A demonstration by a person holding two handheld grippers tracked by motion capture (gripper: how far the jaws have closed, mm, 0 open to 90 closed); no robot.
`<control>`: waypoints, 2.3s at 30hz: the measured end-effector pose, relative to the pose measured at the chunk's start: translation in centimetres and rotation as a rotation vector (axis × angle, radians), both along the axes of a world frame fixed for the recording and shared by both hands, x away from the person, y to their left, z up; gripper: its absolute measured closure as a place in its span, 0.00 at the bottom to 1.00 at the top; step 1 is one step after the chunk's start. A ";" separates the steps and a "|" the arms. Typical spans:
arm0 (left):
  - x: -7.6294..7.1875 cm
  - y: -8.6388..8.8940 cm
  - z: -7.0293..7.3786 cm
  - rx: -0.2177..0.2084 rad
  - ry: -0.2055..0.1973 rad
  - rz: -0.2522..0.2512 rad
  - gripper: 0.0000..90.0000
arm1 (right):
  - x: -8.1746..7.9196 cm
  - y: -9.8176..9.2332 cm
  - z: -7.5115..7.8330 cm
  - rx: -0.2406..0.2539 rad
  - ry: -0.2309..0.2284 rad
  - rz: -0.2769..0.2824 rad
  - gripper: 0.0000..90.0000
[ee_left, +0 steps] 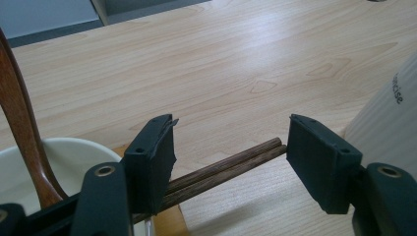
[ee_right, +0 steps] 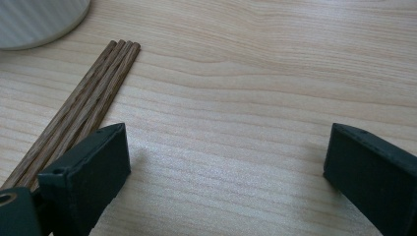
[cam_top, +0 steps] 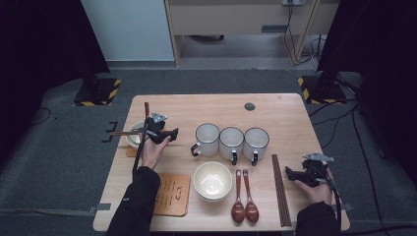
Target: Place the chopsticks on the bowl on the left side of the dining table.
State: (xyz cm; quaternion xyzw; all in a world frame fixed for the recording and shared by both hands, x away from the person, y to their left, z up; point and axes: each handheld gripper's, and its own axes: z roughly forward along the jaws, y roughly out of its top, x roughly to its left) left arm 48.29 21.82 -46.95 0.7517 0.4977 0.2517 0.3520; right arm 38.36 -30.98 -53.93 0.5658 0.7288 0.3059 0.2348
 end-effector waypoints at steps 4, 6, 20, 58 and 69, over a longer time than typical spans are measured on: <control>0.0 -0.1 0.1 -0.007 -0.006 -0.002 0.38 | 0.0 0.0 0.0 0.000 0.000 0.000 0.04; 0.0 -0.2 0.1 -0.012 -0.010 0.001 0.38 | 0.0 0.0 0.0 0.000 0.000 0.000 0.04; 0.0 0.0 0.0 -0.014 -0.008 0.016 0.38 | 0.0 0.0 0.0 0.000 0.000 0.000 0.04; 0.7 -0.5 -0.4 -0.005 -0.008 0.065 0.35 | 0.0 0.0 0.0 0.000 0.000 0.000 0.04; 0.3 -0.3 0.0 -0.011 -0.026 0.065 0.35 | 0.0 0.0 0.0 0.000 0.000 0.000 0.04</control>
